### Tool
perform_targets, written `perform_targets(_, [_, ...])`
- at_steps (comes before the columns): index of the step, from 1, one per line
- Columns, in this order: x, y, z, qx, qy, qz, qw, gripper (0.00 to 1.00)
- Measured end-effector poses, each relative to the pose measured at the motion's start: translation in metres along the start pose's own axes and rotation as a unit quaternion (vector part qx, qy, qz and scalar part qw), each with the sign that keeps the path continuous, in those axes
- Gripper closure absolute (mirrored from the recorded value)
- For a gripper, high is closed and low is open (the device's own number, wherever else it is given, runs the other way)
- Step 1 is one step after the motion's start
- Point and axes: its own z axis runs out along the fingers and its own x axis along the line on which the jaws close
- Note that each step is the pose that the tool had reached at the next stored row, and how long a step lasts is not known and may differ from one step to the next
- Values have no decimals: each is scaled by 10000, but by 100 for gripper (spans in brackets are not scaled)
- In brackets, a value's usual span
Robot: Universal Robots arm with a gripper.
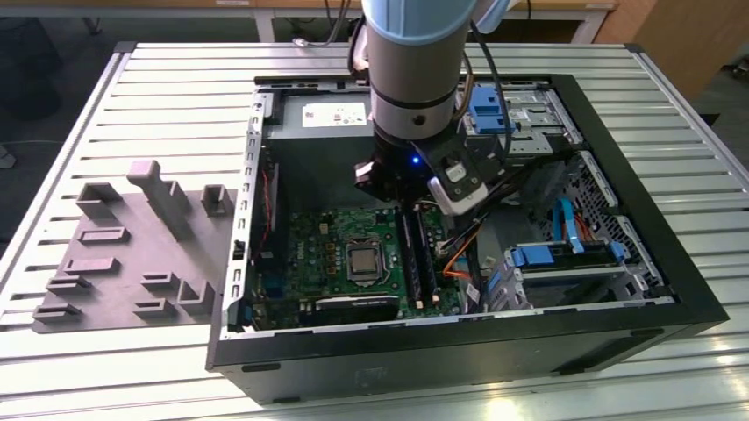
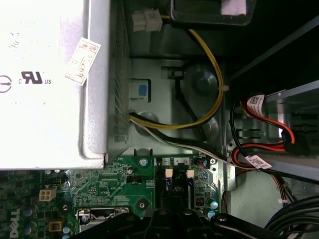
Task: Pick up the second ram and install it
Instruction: 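Press down the second ram until it locks into place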
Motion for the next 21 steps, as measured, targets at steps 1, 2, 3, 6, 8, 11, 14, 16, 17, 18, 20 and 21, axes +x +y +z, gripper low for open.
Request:
perform_targets(1, [0, -1, 0, 0, 0, 0, 10000, 89])
perform_targets(2, [0, -3, 0, 0, 0, 0, 10000, 89])
perform_targets(3, [0, -5, 0, 0, 0, 0, 10000, 89])
perform_targets(6, [0, -11, -1, 0, 0, 0, 10000, 89])
perform_targets(8, [0, -14, -1, 0, 0, 0, 10000, 89])
perform_targets(11, [0, -20, -2, 0, 0, 0, 10000, 89])
perform_targets(14, [-1, -77, -7, 0, 0, 0, 10000, 89])
perform_targets(16, [-1, -81, -8, 0, 0, 0, 10000, 89])
perform_targets(17, [-1, -84, -8, 0, 0, 0, 10000, 89])
perform_targets(18, [-2, -86, -8, 0, 0, 0, 10000, 89])
perform_targets(20, [-1, -92, -9, 0, 0, 0, 10000, 89])
perform_targets(21, [-2, -95, -9, 0, 0, 0, 10000, 89])
